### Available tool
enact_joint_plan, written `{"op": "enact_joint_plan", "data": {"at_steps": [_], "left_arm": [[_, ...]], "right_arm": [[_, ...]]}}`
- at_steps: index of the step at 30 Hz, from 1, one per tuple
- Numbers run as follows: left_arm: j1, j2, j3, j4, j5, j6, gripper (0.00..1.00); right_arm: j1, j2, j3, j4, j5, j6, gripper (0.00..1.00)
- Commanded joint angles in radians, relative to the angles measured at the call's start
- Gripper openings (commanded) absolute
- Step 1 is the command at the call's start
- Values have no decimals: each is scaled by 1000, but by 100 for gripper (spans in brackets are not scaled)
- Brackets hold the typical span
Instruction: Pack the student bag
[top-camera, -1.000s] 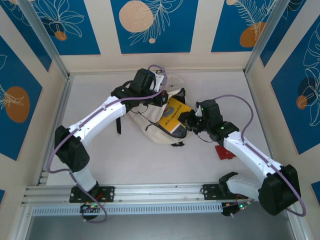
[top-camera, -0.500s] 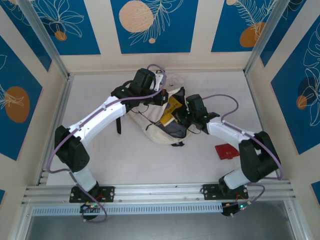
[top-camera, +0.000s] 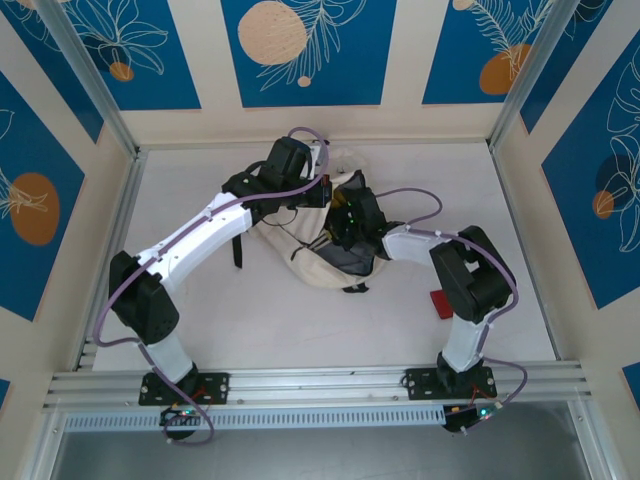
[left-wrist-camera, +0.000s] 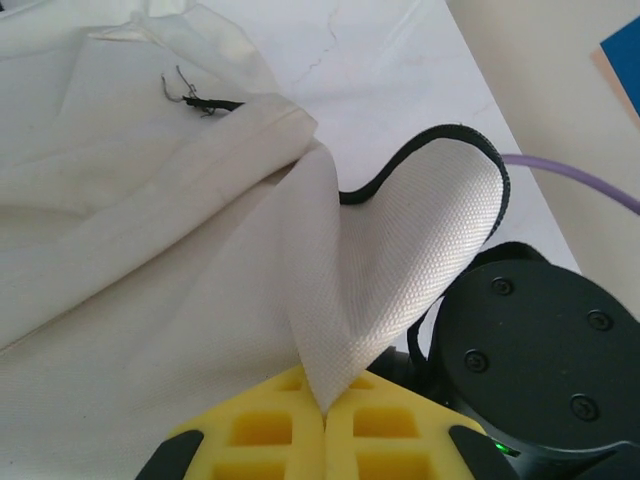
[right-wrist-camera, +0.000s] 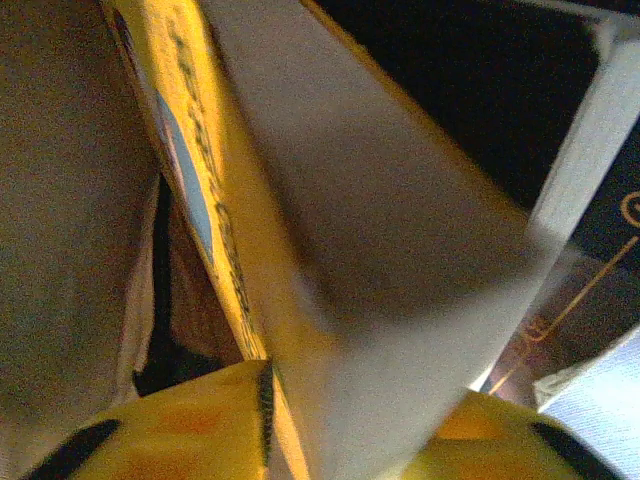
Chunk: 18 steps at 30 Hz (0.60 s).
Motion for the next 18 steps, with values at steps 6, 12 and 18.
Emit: {"op": "enact_joint_plan", "data": {"at_steps": [6, 12, 18], "left_arm": [[2, -26, 17, -23, -55, -41, 8], [2, -35, -18, -35, -47, -72, 21], [14, -88, -89, -74, -81, -135, 67]], "right_arm": [[-47, -194, -154, -78, -74, -48, 65], [-62, -441, -294, -365, 16, -127, 65], [-79, -647, -265, -715, 169, -242, 65]]}}
